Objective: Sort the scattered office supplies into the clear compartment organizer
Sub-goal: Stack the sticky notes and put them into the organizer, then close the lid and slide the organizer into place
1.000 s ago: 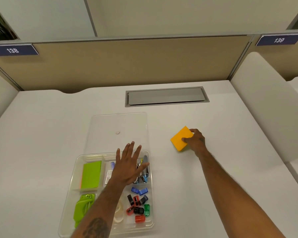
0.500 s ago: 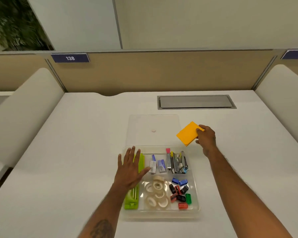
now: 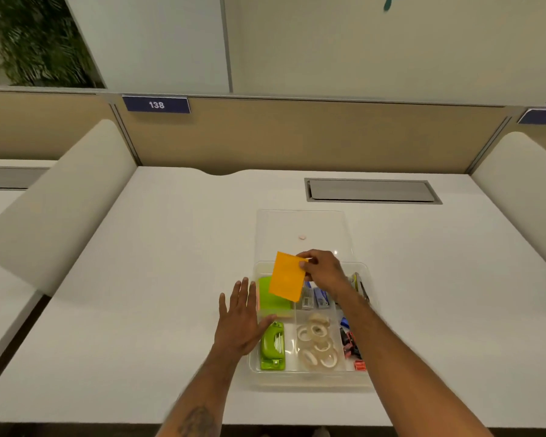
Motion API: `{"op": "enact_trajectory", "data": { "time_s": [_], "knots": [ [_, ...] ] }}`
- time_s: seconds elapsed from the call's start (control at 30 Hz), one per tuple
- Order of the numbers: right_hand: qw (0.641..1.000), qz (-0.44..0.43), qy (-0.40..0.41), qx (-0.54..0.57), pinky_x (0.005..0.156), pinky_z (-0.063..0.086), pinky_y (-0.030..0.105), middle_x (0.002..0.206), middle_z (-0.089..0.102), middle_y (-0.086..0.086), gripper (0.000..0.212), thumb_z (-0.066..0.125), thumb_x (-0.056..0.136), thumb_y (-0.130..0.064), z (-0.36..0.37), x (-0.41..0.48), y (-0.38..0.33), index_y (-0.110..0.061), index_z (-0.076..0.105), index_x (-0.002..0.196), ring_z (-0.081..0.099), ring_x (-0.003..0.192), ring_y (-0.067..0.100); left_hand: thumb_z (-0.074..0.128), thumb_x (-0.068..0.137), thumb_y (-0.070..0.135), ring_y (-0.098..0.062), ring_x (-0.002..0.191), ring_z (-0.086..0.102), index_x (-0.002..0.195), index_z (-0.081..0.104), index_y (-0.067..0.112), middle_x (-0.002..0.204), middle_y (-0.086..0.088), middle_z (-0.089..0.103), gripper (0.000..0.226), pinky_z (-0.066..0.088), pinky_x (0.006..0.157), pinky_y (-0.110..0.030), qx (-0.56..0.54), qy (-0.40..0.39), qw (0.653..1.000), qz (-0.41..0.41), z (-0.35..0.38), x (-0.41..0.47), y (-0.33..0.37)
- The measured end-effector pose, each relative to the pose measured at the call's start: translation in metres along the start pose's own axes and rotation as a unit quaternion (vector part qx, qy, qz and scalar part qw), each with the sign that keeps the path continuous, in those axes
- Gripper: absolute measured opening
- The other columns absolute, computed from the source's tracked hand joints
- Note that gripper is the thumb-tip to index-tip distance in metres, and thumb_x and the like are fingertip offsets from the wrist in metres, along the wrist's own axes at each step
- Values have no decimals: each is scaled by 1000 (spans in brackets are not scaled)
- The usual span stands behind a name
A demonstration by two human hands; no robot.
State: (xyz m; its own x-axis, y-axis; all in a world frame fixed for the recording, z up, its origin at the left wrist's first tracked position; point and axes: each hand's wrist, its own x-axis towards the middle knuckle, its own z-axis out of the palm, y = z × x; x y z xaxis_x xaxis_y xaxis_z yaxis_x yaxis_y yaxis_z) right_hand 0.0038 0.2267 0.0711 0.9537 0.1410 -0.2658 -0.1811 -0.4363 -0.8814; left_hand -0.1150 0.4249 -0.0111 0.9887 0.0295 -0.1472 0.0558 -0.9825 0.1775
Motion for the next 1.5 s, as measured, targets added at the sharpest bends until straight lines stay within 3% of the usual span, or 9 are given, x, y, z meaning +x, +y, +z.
{"op": "enact_trajectory", "data": {
  "time_s": [0.07, 0.13, 0.3, 0.5, 0.87, 0.97, 1.1, 1.3, 1.5],
  "knots": [
    [999, -12, 1, -30, 67, 57, 28, 95, 65, 9, 22, 61, 91, -14, 10, -2, 0, -10, 68, 113, 64, 78, 20, 3, 81, 80, -21, 150, -12, 153, -12, 18, 164, -4, -11, 97, -2, 119, -52, 1, -1, 1000, 0, 0, 0, 0],
    [998, -27, 10, -64, 76, 57, 35, 95, 64, 5, 20, 63, 90, -15, 19, -2, 0, -15, 70, 108, 62, 87, 21, 4, 81, 81, -22, 150, -12, 153, -13, 19, 163, -4, -11, 97, -2, 119, -52, 0, -4, 1000, -3, 0, 0, 0],
    [992, -64, 30, -107, 80, 46, 24, 103, 70, 2, 17, 63, 89, -17, 37, -3, -1, -19, 73, 103, 57, 91, 12, -3, 76, 83, -22, 150, -12, 153, -14, 18, 163, -4, -11, 101, -3, 119, -53, -1, -5, 1000, -4, 1, 1, 1],
    [990, -73, 51, -107, 90, 49, 27, 108, 71, 3, 18, 60, 92, -17, 47, -3, -3, -16, 72, 106, 62, 100, 16, 0, 77, 83, -22, 150, -13, 153, -15, 19, 163, -4, -12, 100, -4, 119, -52, -5, -8, 1000, -9, 1, 0, 2],
    [977, -71, -33, -200, 104, 44, 33, 126, 64, 8, 28, 55, 95, -15, 45, 0, 15, -13, 65, 121, 58, 116, 23, -1, 77, 82, -23, 150, -14, 153, -15, 18, 163, -4, -14, 100, -8, 118, -52, 10, -9, 1000, -5, -1, 0, 1],
    [978, -76, -11, -196, 97, 44, 26, 124, 63, 10, 30, 56, 94, -14, 43, 0, 16, -16, 64, 123, 59, 114, 24, 1, 79, 81, -23, 150, -16, 152, -16, 18, 163, -5, -15, 98, -9, 118, -51, 16, -8, 1000, -1, -1, 1, 1],
    [979, -73, 28, -187, 101, 44, 32, 133, 55, 6, 36, 54, 95, -24, 34, -3, 17, -23, 56, 131, 53, 119, 20, -4, 77, 82, -22, 149, -17, 152, -17, 18, 162, -4, -17, 100, -9, 118, -51, 9, 0, 1000, 4, -4, 5, -1],
    [966, -64, 69, -241, 115, 25, 37, 154, 30, 6, 54, 49, 96, -40, 1, -2, 24, -24, 36, 145, 23, 143, 20, 1, 81, 80, -21, 149, -18, 151, -18, 20, 162, -4, -17, 95, -8, 118, -50, 7, 21, 1000, 13, -18, 21, -3],
    [957, -41, 113, -265, 116, 25, 43, 158, 19, 7, 62, 46, 94, -51, -37, 15, 37, -24, 30, 147, 18, 145, 23, 16, 88, 75, -22, 150, -13, 154, -7, 19, 163, -5, -11, 90, -5, 119, -51, -1, 34, 999, 6, -31, 49, 7]
  ]
}}
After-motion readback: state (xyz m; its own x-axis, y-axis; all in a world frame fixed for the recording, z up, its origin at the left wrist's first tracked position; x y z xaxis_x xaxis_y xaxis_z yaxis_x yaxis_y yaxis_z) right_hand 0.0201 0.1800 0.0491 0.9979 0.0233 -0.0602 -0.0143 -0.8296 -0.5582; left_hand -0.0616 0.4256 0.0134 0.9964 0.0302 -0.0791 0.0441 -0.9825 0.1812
